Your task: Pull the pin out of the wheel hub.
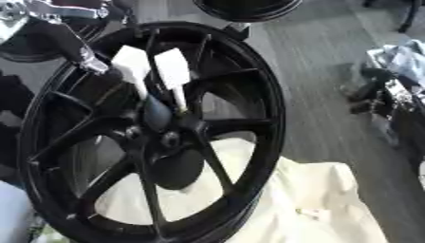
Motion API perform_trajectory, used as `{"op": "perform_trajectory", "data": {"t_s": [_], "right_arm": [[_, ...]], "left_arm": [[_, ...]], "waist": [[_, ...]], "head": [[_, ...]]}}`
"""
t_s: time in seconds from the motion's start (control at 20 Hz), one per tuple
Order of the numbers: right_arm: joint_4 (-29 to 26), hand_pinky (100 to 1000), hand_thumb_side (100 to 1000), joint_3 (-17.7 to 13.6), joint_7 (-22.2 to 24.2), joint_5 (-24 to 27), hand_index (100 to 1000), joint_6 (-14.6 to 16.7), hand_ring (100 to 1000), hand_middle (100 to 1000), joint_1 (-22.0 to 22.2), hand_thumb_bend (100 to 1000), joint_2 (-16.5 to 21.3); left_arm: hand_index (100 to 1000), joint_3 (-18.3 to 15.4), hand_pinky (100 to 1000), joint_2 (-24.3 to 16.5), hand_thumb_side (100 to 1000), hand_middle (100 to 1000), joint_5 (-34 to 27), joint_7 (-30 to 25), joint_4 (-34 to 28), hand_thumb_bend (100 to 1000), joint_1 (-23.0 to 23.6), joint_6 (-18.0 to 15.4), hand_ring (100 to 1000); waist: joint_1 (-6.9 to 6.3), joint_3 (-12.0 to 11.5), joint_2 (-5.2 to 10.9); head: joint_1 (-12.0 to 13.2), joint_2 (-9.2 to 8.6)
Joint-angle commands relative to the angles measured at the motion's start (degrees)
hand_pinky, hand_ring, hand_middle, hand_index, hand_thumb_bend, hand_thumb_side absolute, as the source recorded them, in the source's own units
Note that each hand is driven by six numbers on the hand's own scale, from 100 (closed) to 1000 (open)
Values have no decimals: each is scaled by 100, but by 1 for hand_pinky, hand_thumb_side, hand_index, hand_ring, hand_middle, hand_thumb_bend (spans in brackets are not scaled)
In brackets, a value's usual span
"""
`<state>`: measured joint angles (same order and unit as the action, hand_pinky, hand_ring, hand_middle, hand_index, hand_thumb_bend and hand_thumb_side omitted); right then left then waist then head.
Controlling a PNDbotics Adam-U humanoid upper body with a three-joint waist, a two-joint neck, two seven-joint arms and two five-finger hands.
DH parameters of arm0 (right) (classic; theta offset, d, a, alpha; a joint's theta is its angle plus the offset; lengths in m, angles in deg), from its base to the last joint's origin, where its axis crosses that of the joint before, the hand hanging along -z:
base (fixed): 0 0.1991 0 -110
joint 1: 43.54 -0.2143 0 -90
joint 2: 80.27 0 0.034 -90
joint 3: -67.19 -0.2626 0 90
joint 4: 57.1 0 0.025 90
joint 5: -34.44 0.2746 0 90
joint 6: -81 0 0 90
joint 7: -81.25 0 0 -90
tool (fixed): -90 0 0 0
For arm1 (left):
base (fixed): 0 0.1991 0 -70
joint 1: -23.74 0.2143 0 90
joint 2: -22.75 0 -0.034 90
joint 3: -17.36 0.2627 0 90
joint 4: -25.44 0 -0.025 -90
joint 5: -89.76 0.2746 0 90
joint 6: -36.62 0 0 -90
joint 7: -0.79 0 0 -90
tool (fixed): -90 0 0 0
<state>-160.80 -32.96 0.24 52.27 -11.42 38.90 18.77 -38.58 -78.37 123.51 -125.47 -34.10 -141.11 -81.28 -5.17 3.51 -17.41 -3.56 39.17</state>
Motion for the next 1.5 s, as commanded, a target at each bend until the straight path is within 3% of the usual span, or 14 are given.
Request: {"op": "perform_trajectory", "data": {"t_s": [0.05,0.5,0.75,1.2,1.5], "right_arm": [[-37,594,730,-15,0,-25,801,-11,646,529,-56,100,177],[-14,594,733,-4,23,-30,801,-16,646,529,-59,100,182],[4,594,737,-1,33,-52,801,-25,645,528,-51,100,183],[20,594,741,6,27,-79,801,-60,643,527,-60,100,190],[28,595,744,20,50,-121,801,-73,643,527,-57,100,195]], "left_arm": [[854,-72,972,-40,805,779,47,-1571,13,595,-91,-1604,905],[842,-63,964,5,802,770,81,-1571,10,566,-95,-1711,896],[835,5,959,12,741,778,-172,-1571,-137,537,-124,-1706,896],[787,140,936,33,516,741,-498,-1571,-108,361,-103,-1565,859],[634,188,893,34,361,632,-1039,-1571,-207,151,-98,-1257,789]], "waist": [[30,12,147],[26,7,154],[22,2,159],[11,15,159],[7,23,157]], "head": [[9,-23],[18,-37],[24,-38],[37,-35],[54,-31]]}}
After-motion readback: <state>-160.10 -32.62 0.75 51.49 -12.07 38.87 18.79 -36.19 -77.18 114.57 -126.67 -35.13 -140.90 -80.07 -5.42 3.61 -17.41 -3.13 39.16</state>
